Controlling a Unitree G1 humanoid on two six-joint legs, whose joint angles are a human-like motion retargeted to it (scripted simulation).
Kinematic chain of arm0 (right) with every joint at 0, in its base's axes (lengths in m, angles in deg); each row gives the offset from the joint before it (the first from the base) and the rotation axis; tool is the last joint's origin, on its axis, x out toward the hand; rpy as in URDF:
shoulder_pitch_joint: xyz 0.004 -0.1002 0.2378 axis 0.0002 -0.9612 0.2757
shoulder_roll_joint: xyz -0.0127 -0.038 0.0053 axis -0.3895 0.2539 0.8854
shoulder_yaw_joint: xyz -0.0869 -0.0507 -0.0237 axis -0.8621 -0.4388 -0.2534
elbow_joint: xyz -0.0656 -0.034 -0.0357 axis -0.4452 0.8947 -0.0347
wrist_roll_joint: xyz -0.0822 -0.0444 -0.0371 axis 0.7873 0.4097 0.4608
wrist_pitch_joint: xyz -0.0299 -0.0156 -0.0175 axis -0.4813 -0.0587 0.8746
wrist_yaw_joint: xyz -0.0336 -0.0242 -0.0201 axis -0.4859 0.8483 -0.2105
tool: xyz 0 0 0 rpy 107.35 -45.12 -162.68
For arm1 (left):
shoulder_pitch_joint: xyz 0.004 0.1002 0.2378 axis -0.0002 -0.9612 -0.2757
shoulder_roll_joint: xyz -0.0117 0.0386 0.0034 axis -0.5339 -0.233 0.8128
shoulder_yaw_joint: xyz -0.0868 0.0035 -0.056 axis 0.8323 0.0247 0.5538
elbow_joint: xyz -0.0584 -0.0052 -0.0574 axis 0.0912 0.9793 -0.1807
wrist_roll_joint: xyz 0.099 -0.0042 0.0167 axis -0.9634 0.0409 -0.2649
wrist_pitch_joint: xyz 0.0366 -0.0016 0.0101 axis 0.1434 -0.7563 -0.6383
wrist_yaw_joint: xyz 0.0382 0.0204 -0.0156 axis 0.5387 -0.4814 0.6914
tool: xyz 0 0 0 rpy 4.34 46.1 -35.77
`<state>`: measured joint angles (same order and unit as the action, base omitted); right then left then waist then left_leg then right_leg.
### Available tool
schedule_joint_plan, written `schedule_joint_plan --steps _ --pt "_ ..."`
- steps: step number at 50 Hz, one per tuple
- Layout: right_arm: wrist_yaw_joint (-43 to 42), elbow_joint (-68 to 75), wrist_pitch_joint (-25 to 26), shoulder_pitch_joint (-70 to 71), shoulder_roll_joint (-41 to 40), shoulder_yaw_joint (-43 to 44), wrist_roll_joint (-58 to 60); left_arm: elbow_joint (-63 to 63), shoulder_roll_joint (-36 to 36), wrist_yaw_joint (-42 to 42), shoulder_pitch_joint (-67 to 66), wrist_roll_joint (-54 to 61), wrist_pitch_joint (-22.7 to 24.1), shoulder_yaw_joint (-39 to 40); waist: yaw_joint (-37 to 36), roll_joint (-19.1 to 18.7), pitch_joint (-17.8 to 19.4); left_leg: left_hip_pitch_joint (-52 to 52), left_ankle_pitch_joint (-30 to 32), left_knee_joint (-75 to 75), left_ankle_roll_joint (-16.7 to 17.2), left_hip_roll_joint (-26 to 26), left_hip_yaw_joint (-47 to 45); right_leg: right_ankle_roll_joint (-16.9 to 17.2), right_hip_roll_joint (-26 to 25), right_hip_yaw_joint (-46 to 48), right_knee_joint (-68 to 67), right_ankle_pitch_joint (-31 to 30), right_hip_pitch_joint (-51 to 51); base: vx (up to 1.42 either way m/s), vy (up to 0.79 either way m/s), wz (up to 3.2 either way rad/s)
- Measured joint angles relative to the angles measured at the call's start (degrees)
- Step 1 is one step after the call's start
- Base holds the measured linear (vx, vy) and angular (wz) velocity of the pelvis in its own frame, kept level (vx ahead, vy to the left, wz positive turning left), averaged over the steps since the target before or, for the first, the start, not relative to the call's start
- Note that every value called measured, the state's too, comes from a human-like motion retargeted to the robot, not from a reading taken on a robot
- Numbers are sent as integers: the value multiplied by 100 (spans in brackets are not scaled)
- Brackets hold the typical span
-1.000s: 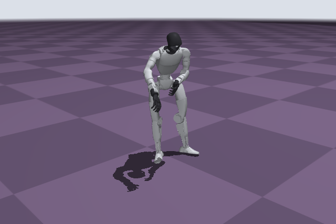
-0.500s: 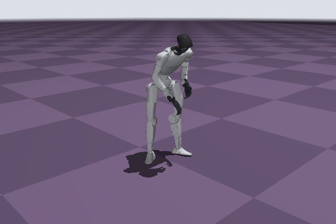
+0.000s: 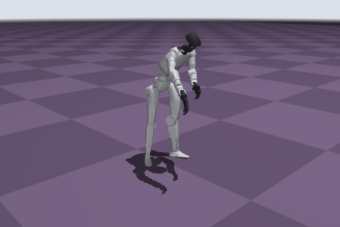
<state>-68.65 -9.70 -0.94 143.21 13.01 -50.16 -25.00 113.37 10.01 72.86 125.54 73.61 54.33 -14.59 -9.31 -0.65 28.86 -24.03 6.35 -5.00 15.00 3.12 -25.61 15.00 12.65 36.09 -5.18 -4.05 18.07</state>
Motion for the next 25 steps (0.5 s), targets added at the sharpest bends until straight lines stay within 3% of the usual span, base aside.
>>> schedule_joint_plan --steps 4,10,15,20,25 --pt "149 -1298 272 -1361 -641 1391 482 -1646 -952 -589 -2133 93 129 435 85 -63 47 109 -57 0 0 -99 25 0 11 -451 16 -13 -46 9 1 13" --pt "-157 -2700 264 -3572 -1890 2735 1112 -2944 -2215 -583 -4756 -176 380 542 -69 -362 94 89 -128 0 0 -202 15 0 111 -631 -16 -32 32 4 0 2" --pt "-344 -3633 141 -4196 -1611 3147 1042 -3960 -2329 -696 -5704 -122 397 804 -216 -678 94 -26 -142 0 0 -270 76 0 212 -477 -78 -22 117 -1 1 9" --pt "-434 -3749 265 -3431 -527 3423 324 -4524 -1451 7 -4594 -383 294 473 -73 -670 94 2 -138 0 0 -314 220 0 292 -318 -190 45 42 -4 2 27" --pt "-359 -2041 231 -1460 483 2572 -355 -3356 -153 233 -1720 -790 74 127 108 -455 94 27 -80 0 0 -298 316 0 282 -212 -263 58 -15 -8 0 16"
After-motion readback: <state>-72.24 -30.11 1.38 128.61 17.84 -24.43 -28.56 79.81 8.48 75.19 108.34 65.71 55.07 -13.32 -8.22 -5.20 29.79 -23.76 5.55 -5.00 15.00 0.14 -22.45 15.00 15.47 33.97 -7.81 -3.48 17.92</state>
